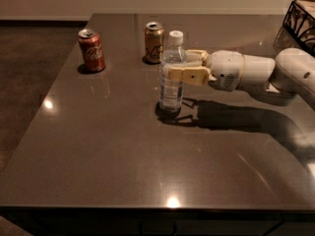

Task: Place blue plastic bottle upright

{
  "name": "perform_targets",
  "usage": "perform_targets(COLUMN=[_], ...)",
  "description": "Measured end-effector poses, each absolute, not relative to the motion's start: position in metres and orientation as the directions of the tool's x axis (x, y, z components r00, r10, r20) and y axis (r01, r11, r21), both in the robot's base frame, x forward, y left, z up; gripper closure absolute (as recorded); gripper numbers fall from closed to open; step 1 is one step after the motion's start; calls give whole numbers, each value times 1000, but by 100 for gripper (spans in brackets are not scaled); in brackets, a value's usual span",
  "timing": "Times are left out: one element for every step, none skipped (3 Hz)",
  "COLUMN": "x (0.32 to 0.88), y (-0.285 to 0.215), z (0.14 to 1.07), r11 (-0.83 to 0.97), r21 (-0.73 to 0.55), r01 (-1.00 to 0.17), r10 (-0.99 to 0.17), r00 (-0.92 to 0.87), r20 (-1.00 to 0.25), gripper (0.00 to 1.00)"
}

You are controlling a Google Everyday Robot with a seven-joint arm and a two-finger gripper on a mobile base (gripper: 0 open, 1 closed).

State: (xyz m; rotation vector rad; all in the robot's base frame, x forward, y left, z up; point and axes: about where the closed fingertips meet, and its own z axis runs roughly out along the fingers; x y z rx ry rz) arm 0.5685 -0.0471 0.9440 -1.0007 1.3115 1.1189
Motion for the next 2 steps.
perform_targets(x=[568,567], y=[-44,-42], z=[945,945], r11=[196,191], r21=[62,61], r01=[-979,-980], r10=[46,46], r00=[-54,-53], r20=[-997,-998], gripper=[12,0])
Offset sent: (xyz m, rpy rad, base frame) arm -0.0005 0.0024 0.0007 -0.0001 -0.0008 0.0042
